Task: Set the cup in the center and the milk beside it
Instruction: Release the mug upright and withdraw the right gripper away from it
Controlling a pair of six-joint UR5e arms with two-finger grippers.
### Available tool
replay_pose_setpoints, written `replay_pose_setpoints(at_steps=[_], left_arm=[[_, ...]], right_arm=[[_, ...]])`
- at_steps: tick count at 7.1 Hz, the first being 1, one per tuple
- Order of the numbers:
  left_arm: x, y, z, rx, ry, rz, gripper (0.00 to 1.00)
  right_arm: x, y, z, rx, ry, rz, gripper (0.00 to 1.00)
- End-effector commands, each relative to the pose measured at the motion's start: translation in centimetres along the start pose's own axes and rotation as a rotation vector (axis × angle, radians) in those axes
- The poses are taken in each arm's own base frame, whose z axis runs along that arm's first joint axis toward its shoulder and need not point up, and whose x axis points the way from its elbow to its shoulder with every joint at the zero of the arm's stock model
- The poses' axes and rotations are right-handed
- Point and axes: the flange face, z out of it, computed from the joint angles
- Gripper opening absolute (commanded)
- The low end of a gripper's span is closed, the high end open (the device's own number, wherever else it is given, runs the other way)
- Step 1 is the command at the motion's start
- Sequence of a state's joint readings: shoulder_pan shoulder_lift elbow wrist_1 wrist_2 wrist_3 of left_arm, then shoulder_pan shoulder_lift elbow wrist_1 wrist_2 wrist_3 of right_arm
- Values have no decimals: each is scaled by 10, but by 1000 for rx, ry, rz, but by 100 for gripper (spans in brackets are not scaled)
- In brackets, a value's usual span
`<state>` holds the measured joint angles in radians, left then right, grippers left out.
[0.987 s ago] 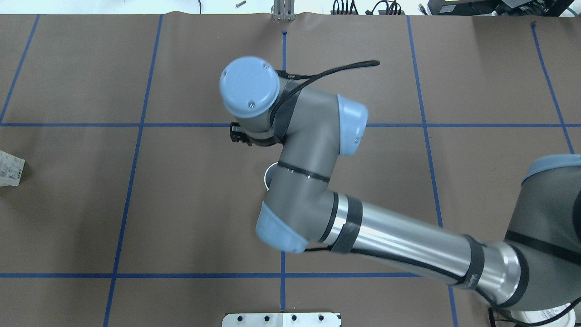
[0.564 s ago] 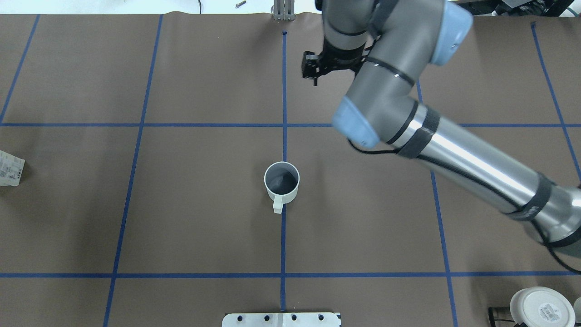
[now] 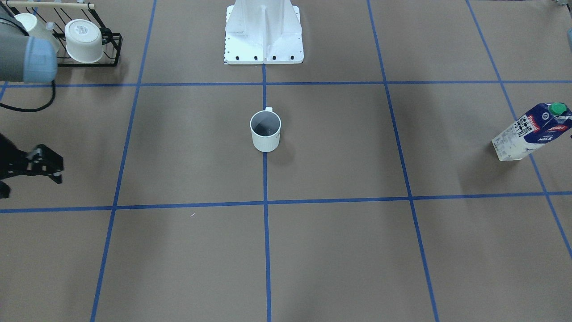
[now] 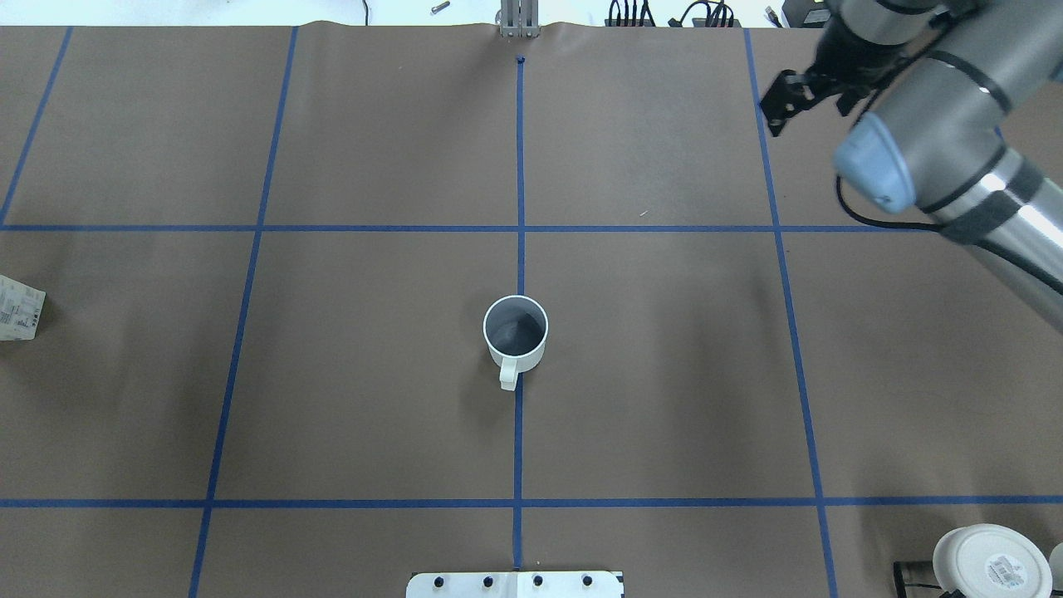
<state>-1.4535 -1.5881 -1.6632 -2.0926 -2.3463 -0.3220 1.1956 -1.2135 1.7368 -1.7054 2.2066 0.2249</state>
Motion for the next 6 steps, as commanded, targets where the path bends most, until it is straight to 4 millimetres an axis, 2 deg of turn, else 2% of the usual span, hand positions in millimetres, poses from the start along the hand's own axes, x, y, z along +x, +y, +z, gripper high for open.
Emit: replay_pose_setpoints(at_steps=[1,2,3,4,6], left_arm=[[3,15,6,-25,2,-25,99],[-4,40,4,-42,-4,-49,99],[-6,59,0,-52,-9,-60,99],[-6,73,-7,-55,-11,-65,99],[-12,84,-3,-63,-42,-115,99]], right_arm=[[120,133,-4,-32,34,103,100],[157,197,4,-77,63,194,100],[187,241,9,-101,121,238,100],[208,262,6,-96,127,219,100],[215,267,6,-100,119,197,100]])
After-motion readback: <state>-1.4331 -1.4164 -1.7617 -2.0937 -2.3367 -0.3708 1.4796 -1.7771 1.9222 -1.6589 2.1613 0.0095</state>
